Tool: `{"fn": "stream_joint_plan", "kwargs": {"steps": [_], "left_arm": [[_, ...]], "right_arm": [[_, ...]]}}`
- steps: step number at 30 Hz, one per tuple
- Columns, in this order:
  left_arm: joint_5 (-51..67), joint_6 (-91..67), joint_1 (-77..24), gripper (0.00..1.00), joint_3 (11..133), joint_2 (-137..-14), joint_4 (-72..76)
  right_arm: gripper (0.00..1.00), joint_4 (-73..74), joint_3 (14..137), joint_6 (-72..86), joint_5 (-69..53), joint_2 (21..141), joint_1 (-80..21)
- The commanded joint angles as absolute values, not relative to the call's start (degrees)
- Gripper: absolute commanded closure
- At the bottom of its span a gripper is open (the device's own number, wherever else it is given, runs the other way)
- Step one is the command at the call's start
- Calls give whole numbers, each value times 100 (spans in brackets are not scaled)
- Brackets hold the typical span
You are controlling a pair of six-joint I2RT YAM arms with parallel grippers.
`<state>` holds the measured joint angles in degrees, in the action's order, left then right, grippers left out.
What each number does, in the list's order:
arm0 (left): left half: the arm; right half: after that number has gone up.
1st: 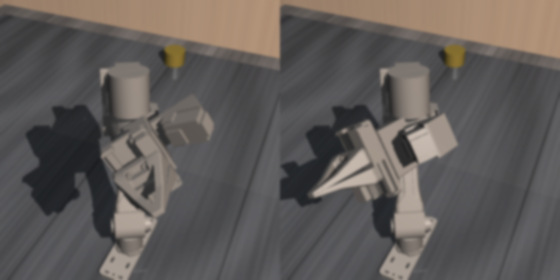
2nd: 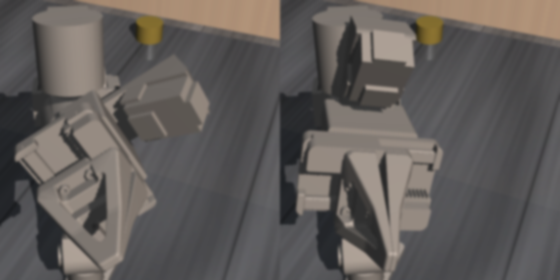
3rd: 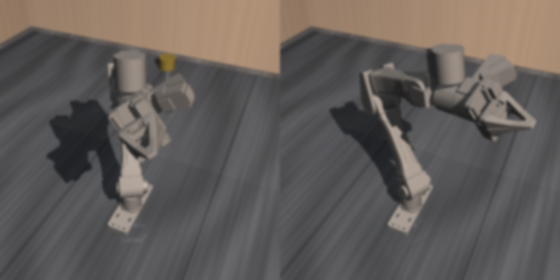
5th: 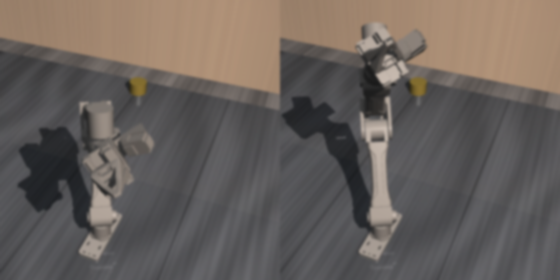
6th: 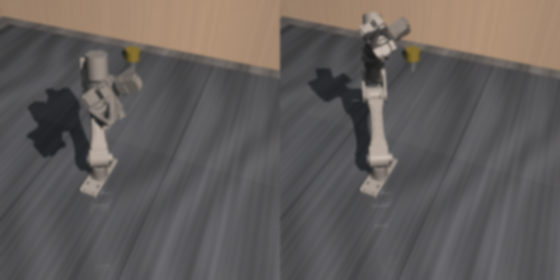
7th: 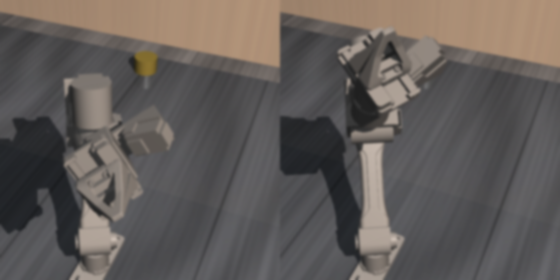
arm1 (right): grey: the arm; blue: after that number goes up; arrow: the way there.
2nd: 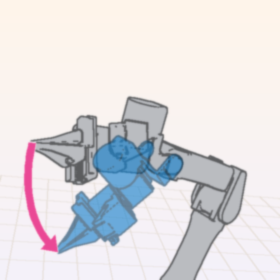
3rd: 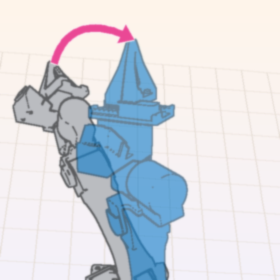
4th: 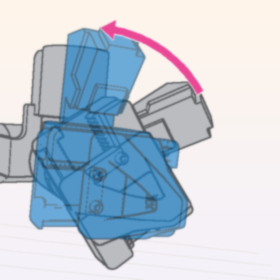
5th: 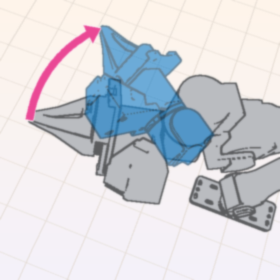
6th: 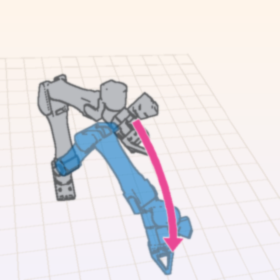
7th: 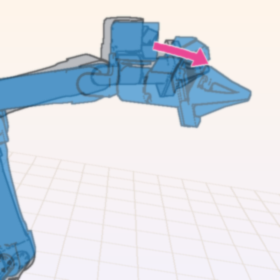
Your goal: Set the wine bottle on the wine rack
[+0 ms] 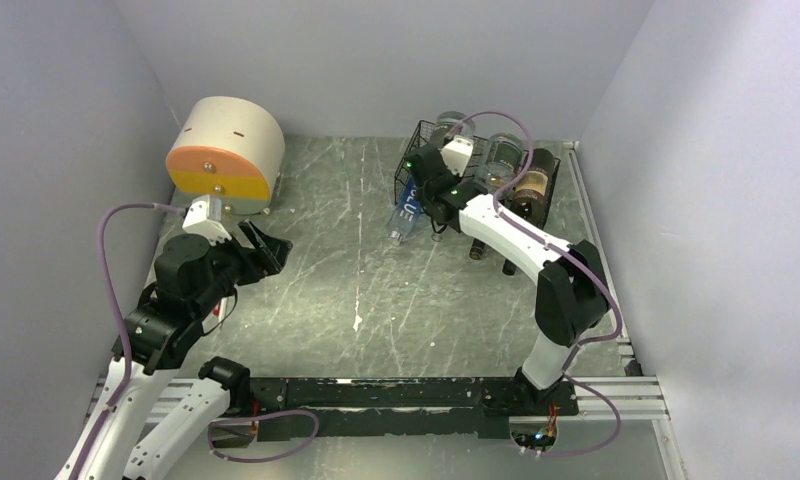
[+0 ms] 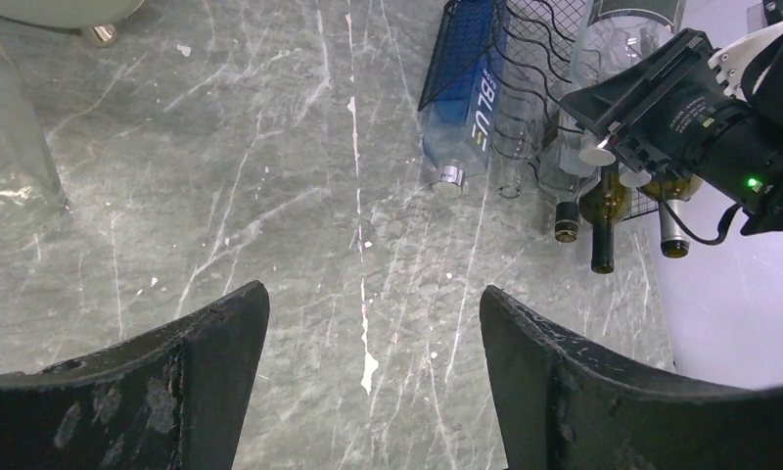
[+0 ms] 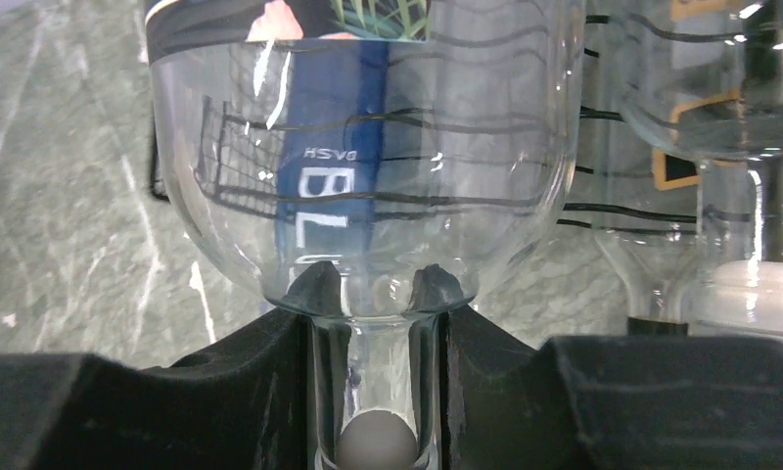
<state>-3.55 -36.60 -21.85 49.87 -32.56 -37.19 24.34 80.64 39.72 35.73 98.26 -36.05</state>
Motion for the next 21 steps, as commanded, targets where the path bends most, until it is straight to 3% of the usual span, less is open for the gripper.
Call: {"fn": "stream_joint_plan", "kwargs": {"steps": [1,12,21], "left_arm": [[-140,-3568,-2198,17,4992,-3237,-3744],[-73,-3576,-2203,18,5000,-3329,-3705],[-67,-3551,-2197,18,5039,-3408,-3702]], "right_arm": [[100,1966,8576,4293,4227,9715,-3284],[100,1941,8614,4048,3130,10014,-2852],[77,1981,8596,4036,2697,10121,-2452]]}}
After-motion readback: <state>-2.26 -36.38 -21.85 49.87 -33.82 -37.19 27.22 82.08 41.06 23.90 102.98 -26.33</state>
